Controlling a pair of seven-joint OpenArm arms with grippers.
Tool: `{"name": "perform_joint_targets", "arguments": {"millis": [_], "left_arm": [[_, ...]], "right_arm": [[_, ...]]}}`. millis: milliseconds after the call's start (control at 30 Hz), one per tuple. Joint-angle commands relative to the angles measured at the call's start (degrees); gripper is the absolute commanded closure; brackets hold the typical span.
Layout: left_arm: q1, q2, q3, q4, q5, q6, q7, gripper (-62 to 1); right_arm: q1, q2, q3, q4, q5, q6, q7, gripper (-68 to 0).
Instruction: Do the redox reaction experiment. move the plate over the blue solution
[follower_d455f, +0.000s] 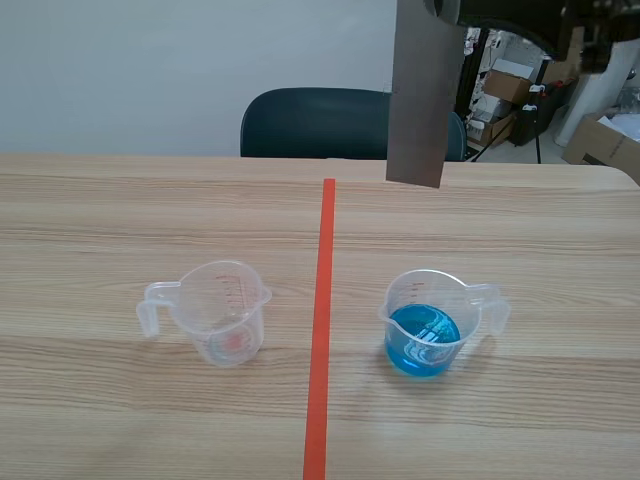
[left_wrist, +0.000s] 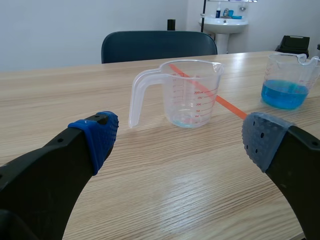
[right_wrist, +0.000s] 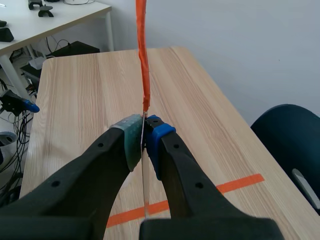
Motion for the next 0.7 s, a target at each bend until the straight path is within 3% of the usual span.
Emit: {"name": "perform_joint_targets", "arguments": {"millis": [0,200,367,533,667], "left_arm": [[-0.2,-0.3,-0.2,0.3,-0.2,-0.2,-2.6,-52.3],[-0.2,-0.4,-0.2,0.3,0.6,-0.1,-2.5,-52.3],[-0.2,-0.4,-0.2,0.3,0.6,-0.1,-2.5,-52.3],[-0.2,-0.4,-0.2,0.3,0.6,-0.1,-2.5,-52.3],[-0.2,-0.4,-0.2,0.3,0.6,-0.1,-2.5,-52.3]], "right_arm": [[0.9,2.3,1.4,1.0,1.1,0.4,1.7,-0.6],[-2.1,9.7,1.4,0.9,1.0,0.4,7.4,-0.6],[-6.4,13.4,1.4,0.9,-1.0,0.4,11.4,-0.6],[-12.0,14.2,1.4,0.9,-6.8,0.4,16.8,-0.6],[-16.3,14.1,1.4,0.9,-14.7,0.4,26.2,-0.6]]}}
